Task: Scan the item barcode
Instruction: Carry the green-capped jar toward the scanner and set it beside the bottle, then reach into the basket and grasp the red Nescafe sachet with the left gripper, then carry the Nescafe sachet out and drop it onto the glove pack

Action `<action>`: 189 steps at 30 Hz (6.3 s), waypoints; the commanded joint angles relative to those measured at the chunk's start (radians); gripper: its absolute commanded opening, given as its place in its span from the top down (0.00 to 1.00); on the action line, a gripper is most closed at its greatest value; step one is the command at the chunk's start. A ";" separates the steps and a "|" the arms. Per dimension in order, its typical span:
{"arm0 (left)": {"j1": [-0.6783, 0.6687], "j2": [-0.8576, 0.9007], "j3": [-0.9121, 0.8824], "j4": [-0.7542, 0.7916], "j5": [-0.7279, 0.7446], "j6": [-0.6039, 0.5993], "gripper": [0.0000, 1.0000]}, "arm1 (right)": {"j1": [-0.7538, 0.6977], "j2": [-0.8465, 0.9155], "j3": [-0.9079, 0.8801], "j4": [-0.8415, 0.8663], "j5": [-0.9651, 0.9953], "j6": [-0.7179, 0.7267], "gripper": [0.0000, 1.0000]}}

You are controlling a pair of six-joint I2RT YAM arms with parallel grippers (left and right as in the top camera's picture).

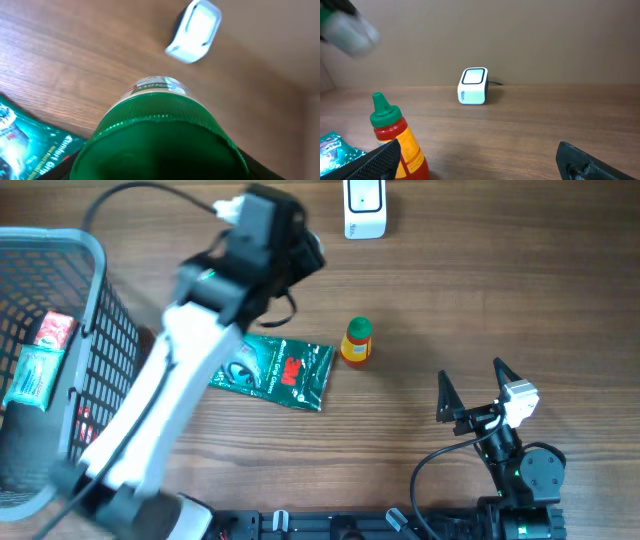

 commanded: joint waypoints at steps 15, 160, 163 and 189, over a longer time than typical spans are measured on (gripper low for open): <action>-0.025 0.412 0.014 0.020 -0.009 0.635 0.50 | 0.004 -0.005 -0.001 0.002 0.017 0.015 0.00; 0.959 -0.670 -0.348 0.438 0.560 -0.518 0.96 | 0.004 -0.005 -0.001 0.002 0.017 0.015 0.00; 0.712 -0.653 -0.348 0.523 0.559 -0.358 0.96 | 0.004 -0.005 -0.001 0.002 0.017 0.014 0.00; -0.291 -0.170 -0.427 -0.205 -0.028 -1.133 0.96 | 0.004 -0.005 -0.001 0.002 0.017 0.015 0.00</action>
